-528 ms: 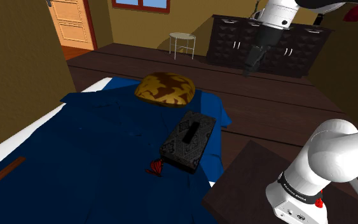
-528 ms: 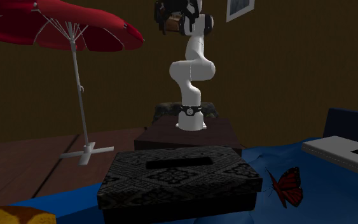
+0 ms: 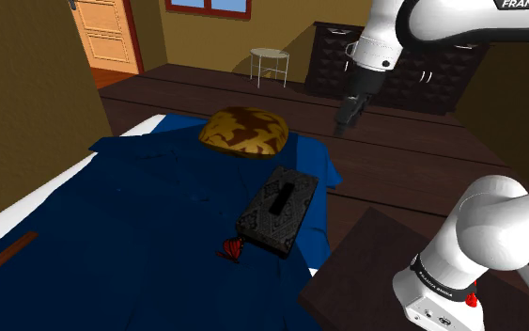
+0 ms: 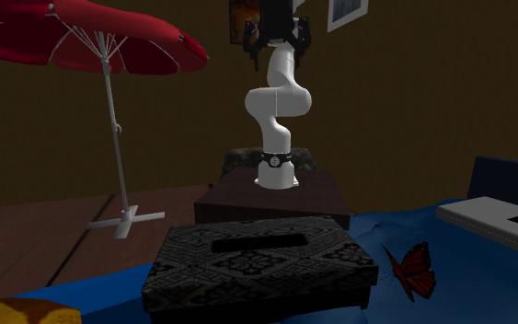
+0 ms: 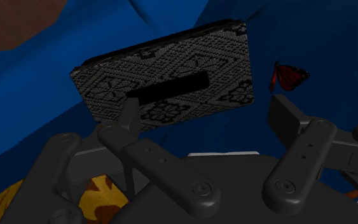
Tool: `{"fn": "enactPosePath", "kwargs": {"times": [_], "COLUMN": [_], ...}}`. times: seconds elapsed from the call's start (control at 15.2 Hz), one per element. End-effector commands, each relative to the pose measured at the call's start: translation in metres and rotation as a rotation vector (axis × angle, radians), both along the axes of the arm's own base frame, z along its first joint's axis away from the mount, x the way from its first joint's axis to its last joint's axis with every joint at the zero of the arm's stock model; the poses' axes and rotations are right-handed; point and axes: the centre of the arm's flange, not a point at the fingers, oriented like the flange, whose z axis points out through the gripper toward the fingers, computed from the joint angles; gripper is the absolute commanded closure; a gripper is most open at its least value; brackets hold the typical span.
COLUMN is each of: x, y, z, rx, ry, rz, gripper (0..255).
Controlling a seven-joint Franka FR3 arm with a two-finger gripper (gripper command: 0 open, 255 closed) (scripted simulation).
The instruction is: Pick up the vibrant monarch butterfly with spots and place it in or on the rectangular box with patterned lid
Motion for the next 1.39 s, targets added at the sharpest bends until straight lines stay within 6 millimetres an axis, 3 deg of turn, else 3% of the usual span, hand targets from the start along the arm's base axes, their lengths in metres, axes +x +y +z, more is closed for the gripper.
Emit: {"fn": "enactPosePath", "kwargs": {"times": [0.0,1.32], "x": [0.007,0.073], "y": [0.019,0.198], "z": [-0.018,-0.221], "rx": [-0.013,-0.141], "ry": [0.005,0.066], "rz": [0.006,0.074], "gripper": [0,0]}}
